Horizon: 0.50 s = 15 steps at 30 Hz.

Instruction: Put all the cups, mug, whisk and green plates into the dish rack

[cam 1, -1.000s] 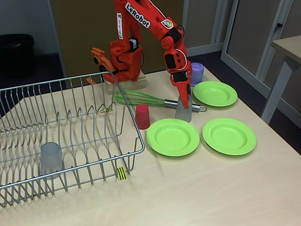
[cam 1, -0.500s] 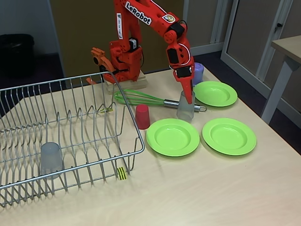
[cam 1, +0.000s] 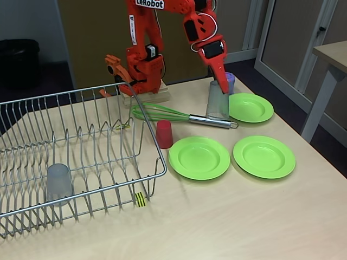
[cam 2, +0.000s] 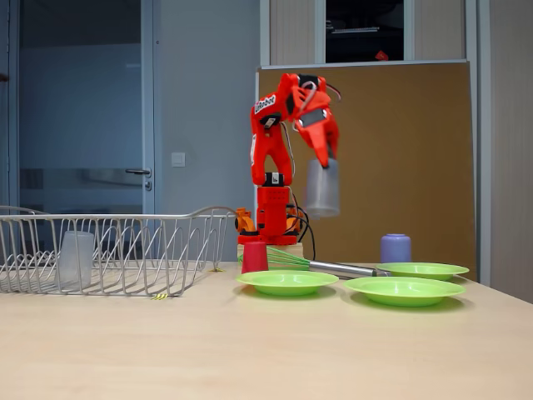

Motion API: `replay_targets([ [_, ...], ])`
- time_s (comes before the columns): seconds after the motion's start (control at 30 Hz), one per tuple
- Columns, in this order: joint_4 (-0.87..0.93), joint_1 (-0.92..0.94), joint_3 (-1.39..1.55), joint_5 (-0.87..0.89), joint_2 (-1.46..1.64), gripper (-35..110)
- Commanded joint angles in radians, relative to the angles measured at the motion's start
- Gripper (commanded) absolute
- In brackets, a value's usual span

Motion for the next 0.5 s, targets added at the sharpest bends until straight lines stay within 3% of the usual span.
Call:
replay_targets([
  [0.0,0.104,0.133,-0.132,-0.192,0.078,14],
  [0.27,0.334,0.534,-0.453,-0.597,0.017,13],
  [0.47,0.311,0.772,-0.477,-0.758,-0.144,14],
])
